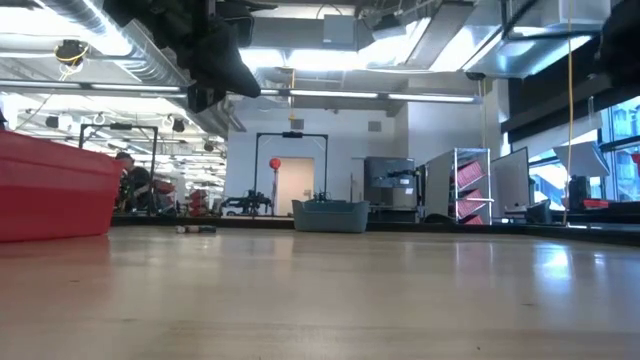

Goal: Sort batteries
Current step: Put the small brown battery into the right red bin

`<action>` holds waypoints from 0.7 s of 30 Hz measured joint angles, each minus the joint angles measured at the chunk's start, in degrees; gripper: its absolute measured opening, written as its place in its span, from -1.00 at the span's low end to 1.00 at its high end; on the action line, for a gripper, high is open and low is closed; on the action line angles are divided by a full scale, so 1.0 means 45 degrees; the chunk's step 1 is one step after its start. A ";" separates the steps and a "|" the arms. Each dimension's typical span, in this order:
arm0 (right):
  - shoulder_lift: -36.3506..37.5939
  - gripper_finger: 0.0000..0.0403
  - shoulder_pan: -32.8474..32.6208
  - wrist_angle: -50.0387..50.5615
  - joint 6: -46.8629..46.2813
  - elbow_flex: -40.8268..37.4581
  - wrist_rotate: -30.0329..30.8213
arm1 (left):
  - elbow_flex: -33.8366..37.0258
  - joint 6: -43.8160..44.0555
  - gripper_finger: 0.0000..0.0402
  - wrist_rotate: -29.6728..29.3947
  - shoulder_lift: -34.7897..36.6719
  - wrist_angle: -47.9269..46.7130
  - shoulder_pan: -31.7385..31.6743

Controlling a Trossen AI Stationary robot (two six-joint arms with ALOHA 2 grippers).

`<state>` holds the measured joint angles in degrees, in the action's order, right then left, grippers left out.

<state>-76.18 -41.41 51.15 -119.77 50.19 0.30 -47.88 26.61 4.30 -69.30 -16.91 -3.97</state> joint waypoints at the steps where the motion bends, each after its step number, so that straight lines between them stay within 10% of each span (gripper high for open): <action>1: 0.0005 -0.93 -0.0005 -0.0202 -0.0009 -0.0195 -0.0097 | 0.0000 0.0004 -0.99 0.0000 0.0000 0.0000 -0.0013; 9: 0.0000 -0.93 -0.0039 -0.1425 0.0011 -0.1298 -0.0216 | 0.0000 0.0086 -0.99 0.0000 0.0000 -0.0005 -0.0019; 21: 0.0257 -0.24 -0.0039 -0.0697 0.0941 -0.0657 -0.1446 | 0.0000 0.0315 -0.99 -0.0001 0.0000 -0.0015 -0.0019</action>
<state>-75.03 -41.58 48.02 -115.53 47.23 -6.20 -47.88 28.03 4.29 -69.30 -16.97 -4.05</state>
